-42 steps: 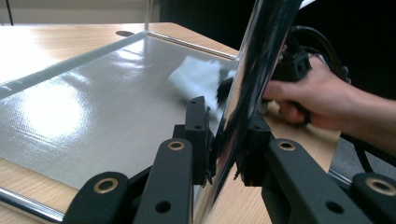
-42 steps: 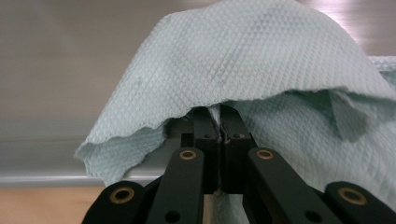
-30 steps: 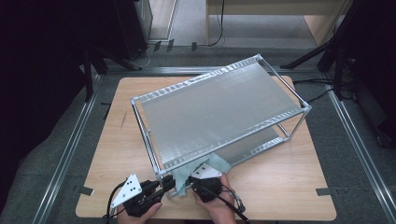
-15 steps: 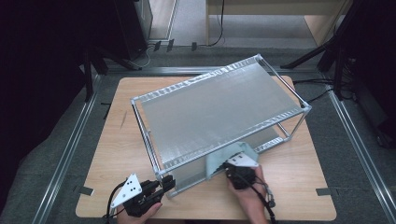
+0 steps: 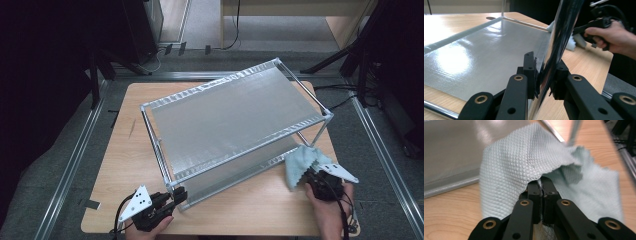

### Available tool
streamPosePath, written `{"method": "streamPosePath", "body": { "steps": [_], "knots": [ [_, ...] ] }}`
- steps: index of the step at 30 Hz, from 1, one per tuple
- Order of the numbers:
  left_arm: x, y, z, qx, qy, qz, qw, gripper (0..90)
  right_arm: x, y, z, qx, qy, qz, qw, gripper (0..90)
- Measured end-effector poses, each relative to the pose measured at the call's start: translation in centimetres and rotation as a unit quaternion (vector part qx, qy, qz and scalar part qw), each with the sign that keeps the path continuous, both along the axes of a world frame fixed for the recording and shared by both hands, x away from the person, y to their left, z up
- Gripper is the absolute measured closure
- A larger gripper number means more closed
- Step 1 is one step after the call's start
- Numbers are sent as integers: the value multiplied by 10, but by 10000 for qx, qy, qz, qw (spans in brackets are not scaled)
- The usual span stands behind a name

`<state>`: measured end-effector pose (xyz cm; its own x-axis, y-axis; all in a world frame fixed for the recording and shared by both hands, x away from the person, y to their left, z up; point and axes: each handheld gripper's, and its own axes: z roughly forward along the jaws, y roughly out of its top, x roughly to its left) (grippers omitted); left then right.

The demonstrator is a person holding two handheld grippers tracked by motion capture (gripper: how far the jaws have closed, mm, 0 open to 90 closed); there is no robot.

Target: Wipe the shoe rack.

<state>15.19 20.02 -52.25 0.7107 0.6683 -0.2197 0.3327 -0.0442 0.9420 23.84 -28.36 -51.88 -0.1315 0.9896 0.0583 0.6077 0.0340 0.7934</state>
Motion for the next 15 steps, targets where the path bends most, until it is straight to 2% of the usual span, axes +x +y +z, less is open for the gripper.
{"method": "streamPosePath", "body": {
  "steps": [3, 6, 9, 10, 11, 13, 15],
  "knots": [
    [3, 2, 0, 21, -16, 45, 10000, 781, -9, -9, 5, -52, -121, -73, 9999, 874],
    [7, 4, 0, 45, -18, 103, 9999, 782, -14, -10, 1, -426, -135, -181, 9988, 874],
    [11, 7, 0, 73, -29, 170, 9998, 782, -16, -18, -4, -335, -152, -263, 9990, 843],
    [11, 7, 0, 71, -25, 204, 9998, 782, -17, -21, -4, -282, -151, -312, 9990, 762],
    [13, 8, 0, 79, -26, 227, 9997, 782, -17, -23, -4, -231, -132, -306, 9992, 644],
    [14, 10, 0, 69, -25, 271, 9996, 782, -17, -28, -5, -121, 123, -130, 9998, 444],
    [17, 11, 0, 67, -18, 301, 9995, 781, -22, -30, -2, -210, 151, -74, 9996, 388]
  ]
}}
